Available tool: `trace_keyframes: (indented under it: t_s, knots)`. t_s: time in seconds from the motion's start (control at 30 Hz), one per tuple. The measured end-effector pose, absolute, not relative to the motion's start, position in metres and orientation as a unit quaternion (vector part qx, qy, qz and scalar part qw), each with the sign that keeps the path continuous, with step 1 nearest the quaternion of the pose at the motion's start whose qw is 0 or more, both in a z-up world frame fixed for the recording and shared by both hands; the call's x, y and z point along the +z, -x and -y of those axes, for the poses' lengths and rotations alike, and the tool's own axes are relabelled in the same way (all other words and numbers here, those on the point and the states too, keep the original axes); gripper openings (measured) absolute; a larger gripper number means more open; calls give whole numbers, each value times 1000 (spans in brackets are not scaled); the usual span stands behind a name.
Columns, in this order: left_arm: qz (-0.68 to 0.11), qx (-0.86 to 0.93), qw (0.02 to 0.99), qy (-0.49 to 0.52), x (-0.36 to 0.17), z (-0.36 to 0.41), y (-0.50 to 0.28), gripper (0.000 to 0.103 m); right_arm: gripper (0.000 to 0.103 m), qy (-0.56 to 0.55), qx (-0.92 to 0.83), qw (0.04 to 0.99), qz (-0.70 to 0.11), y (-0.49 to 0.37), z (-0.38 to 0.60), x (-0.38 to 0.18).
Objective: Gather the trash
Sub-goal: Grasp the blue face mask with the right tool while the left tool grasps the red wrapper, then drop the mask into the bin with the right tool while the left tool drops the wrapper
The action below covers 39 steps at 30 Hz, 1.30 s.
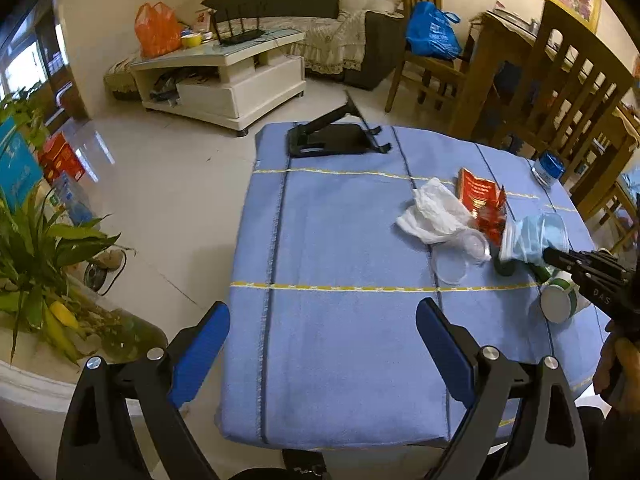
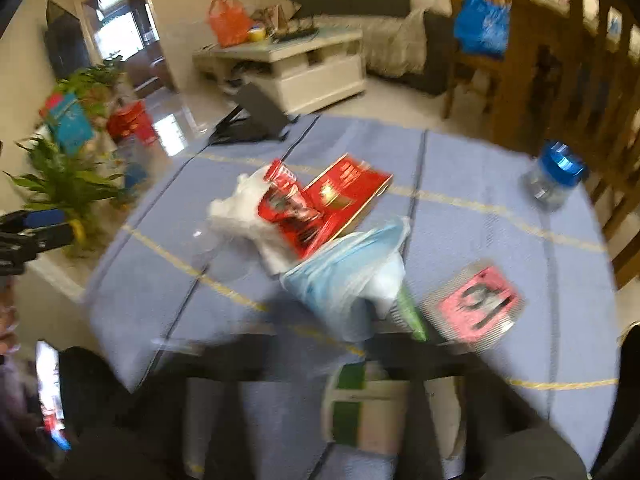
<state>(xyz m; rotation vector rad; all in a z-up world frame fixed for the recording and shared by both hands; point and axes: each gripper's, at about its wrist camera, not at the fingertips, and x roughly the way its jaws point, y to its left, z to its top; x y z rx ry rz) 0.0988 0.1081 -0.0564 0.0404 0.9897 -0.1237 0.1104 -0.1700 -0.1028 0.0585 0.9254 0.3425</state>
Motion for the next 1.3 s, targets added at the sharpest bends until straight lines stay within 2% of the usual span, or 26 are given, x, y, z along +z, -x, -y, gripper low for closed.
trace_keyframes:
  t_s: [0.3, 0.6, 0.67, 0.83, 0.9, 0.93, 1.0, 1.03, 1.23, 1.3]
  knots:
    - [-464, -119, 876, -55, -46, -44, -130, 91, 6, -106, 166, 896, -397, -68, 215, -80]
    - [-462, -166, 858, -153, -79, 54, -188, 88, 6, -173, 139, 914, -341, -3, 282, -62]
    - [-464, -172, 853, -168, -87, 68, -199, 81, 6, -177, 134, 916, -334, 5, 291, -59]
    - [-471, -190, 835, -212, -109, 95, -217, 72, 6, -198, 137, 915, -324, 14, 307, -60]
    - [-486, -198, 825, -208, -117, 98, -226, 61, 6, -205, 137, 913, -324, 16, 310, -63]
    - [-496, -199, 820, -204, -122, 99, -230, 44, 6, -208, 137, 912, -324, 16, 311, -65]
    - [-500, -191, 820, -203, -127, 99, -236, 35, 6, -213, 136, 911, -325, 18, 312, -68]
    - [-496, -187, 823, -203, -126, 99, -237, 22, 6, -216, 136, 911, -325, 19, 314, -69]
    - [-483, -186, 845, -135, -99, 80, -234, 22, 6, -226, 126, 913, -314, 19, 320, -65]
    - [-489, -205, 844, -85, -86, 70, -233, 22, 6, -229, 122, 915, -309, 21, 324, -63]
